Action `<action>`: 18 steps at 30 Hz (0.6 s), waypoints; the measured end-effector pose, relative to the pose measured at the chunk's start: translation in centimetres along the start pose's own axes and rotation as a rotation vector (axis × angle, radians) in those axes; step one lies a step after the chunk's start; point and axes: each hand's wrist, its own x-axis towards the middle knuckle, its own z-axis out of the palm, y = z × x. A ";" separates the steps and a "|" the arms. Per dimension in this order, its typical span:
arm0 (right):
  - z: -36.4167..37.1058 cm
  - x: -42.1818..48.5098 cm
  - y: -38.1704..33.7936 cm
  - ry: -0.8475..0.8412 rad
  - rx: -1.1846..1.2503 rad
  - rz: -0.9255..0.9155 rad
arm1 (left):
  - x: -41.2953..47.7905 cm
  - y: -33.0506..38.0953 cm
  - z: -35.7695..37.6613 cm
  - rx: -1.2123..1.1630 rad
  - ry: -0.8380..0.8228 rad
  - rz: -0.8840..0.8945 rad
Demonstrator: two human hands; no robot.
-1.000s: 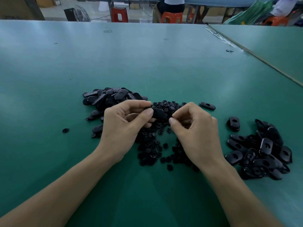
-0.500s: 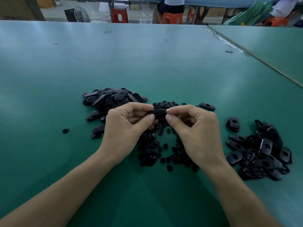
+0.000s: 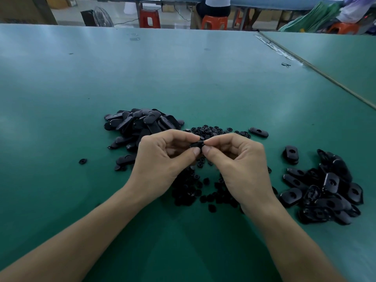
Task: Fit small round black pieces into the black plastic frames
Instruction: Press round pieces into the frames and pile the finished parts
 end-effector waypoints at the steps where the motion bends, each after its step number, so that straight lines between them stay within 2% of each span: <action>1: 0.0 0.0 0.0 -0.006 0.000 0.002 | 0.0 0.0 0.0 -0.001 -0.001 -0.002; 12: 0.1 -0.2 -0.1 -0.022 0.047 0.075 | 0.1 0.1 -0.2 0.011 -0.019 0.002; 18: 0.7 -0.7 -0.4 0.054 -0.140 -0.054 | 0.1 0.0 0.0 0.050 -0.005 0.016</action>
